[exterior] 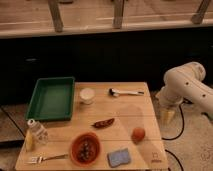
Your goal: Place apple in paper cup
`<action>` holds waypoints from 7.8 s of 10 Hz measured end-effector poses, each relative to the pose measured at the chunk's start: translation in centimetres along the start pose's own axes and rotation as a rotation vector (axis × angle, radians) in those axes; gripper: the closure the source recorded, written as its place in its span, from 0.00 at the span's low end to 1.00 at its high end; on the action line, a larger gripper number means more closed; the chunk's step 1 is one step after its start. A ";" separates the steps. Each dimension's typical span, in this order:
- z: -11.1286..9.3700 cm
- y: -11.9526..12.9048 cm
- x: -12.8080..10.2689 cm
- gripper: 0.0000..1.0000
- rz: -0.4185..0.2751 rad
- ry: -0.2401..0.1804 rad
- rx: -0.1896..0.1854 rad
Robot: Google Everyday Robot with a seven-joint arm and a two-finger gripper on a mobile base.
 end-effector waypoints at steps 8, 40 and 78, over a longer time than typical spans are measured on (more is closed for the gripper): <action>0.0 0.0 0.0 0.20 0.000 0.000 0.000; 13.8 6.3 -6.7 0.20 -0.471 -0.046 -0.037; 16.1 10.0 -9.2 0.48 -0.668 -0.113 -0.080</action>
